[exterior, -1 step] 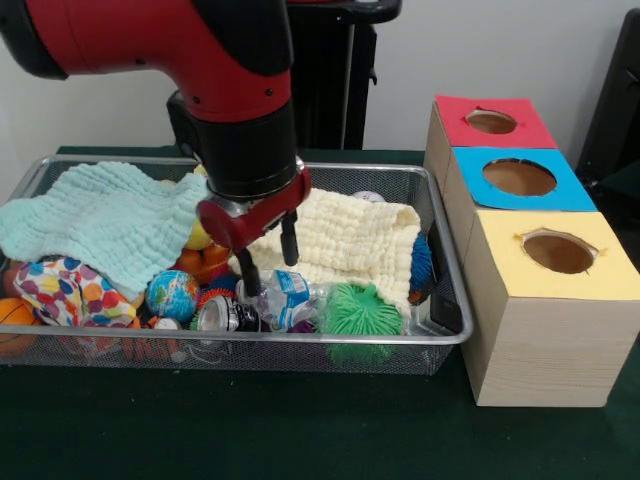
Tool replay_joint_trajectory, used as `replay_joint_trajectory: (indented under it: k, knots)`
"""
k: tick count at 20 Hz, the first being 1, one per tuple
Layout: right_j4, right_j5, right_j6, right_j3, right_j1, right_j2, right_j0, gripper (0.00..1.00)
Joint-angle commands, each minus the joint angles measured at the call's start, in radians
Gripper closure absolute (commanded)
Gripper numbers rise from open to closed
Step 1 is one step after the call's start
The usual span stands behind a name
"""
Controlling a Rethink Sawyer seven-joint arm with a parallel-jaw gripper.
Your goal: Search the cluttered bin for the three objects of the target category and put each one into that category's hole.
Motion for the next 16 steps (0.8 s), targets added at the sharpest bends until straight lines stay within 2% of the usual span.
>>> replay_joint_trajectory:
  k: [1,9,16]
  knots:
    - [-0.022,-0.078,0.034,0.117,0.013,0.034,0.025,0.00]
    - [-0.017,-0.072,-0.016,0.069,0.052,0.035,0.004,0.00]
    - [-0.025,-0.073,-0.023,0.042,0.073,0.031,0.002,0.00]
